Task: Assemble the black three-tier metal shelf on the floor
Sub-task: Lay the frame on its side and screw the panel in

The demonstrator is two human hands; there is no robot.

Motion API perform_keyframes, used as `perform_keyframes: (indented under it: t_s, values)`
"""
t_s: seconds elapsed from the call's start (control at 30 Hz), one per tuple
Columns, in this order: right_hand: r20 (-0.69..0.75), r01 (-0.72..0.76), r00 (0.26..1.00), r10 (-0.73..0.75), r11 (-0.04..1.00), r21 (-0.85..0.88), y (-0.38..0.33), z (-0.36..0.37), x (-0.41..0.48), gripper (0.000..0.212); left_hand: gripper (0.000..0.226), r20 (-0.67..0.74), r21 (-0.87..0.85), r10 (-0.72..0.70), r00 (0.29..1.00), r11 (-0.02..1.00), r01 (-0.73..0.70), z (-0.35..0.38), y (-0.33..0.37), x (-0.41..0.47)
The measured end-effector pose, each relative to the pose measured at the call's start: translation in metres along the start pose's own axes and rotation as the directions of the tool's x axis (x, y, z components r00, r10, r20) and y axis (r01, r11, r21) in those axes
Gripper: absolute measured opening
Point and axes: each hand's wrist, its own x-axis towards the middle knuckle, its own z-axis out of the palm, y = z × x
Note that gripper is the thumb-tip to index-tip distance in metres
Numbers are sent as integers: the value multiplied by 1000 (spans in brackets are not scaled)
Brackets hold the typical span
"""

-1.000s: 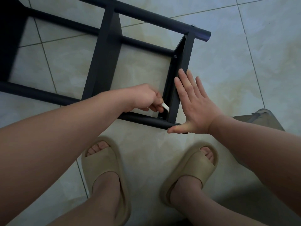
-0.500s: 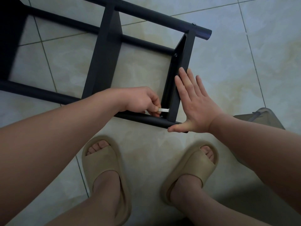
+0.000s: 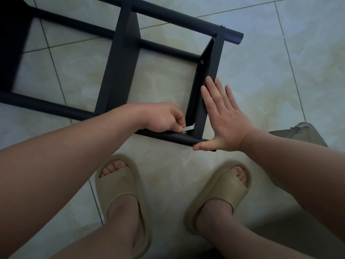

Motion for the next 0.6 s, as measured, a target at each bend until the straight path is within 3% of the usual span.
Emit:
perform_keyframes:
  t_s: [0.2, 0.33, 0.47, 0.53, 0.6]
  values:
    - [24, 7, 1000, -7, 1000, -5, 0, 0, 0, 139, 20, -74, 55, -48, 996, 997, 53, 2, 4, -2]
    - [82, -16, 997, 16, 1000, -7, -1, -9, -2, 140, 22, -276, 140, -60, 959, 985, 102, -5, 4, -22]
    - [95, -42, 995, 35, 997, 64, -4, -26, -8, 133, 15, -593, 249, 114, 797, 968, 46, -18, -3, -55]
    - [72, -8, 997, 6, 999, 36, -14, -30, -13, 117, 11, -690, 375, 197, 697, 920, 111, -31, -11, -67]
    - [68, 20, 997, -21, 1000, 21, -29, -30, -18, 98, 11, -745, 374, 154, 649, 902, 215, -47, -15, -80]
